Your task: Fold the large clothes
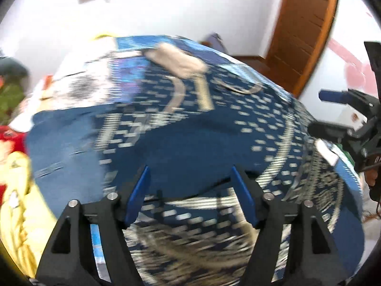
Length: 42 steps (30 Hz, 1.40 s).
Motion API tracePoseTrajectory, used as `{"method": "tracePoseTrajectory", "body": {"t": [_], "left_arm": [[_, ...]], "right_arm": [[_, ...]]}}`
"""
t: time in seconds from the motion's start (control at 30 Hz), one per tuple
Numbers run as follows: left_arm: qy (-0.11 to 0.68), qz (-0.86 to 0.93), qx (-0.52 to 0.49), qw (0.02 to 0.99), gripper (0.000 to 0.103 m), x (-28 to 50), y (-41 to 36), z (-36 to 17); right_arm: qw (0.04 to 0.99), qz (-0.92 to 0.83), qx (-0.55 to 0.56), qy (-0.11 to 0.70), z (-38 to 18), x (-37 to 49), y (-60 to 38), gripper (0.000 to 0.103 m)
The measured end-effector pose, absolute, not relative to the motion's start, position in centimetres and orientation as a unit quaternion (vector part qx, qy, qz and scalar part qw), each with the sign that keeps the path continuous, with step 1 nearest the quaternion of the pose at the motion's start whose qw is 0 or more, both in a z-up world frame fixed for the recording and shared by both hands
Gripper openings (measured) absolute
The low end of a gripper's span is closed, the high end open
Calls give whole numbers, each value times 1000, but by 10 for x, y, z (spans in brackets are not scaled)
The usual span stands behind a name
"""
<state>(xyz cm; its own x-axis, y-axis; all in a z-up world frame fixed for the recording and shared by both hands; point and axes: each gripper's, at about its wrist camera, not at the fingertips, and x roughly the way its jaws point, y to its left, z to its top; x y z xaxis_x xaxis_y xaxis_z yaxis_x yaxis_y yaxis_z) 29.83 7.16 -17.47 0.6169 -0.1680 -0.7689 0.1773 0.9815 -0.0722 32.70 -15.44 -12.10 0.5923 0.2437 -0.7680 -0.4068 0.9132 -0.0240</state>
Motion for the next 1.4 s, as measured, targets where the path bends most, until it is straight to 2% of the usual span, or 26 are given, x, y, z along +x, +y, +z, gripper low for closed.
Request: {"method": "tracePoseTrajectory", "body": {"t": [0.13,0.3,0.47,0.53,0.67,0.73,0.8,0.83,0.9,0.93,1.13,1.17,1.2,1.4], "left_arm": [[429,-37,8,902,71,286,127,-182],[467,5,-57,882,71,284,190,-222],[481,8,-86,872,71,289,208,-255],[484,1,-93,870,71,295,209,-264],[485,-11,-94,869,71,305,206,-277],[490,-12,-95,867,71,311,205,-283],[490,-5,-91,867,71,317,204,-289],[489,0,-83,868,71,319,202,-292],[486,10,-68,871,71,320,198,-294],[486,14,-58,872,72,321,195,-295],[498,35,-58,865,69,326,196,-293],[501,37,-61,863,63,327,196,-288],[498,35,-66,864,62,328,196,-279],[452,-11,-95,887,62,340,170,-230]], "right_arm": [[868,229,-128,421,-132,331,-93,103],[834,276,-159,451,-167,342,-20,103],[802,304,-180,481,-208,354,40,102],[794,309,-185,489,-220,359,54,99],[777,310,-199,510,-245,374,78,80],[784,300,-219,498,-253,378,84,76],[797,287,-240,474,-252,377,85,48],[801,290,-237,468,-249,377,83,42],[800,303,-212,472,-242,380,74,15],[806,296,-202,471,-237,381,68,11],[856,255,-137,429,-182,383,3,11],[862,248,-126,424,-172,383,-11,11],[870,238,-113,417,-161,384,-28,11],[899,190,-66,388,-116,375,-117,11]]}}
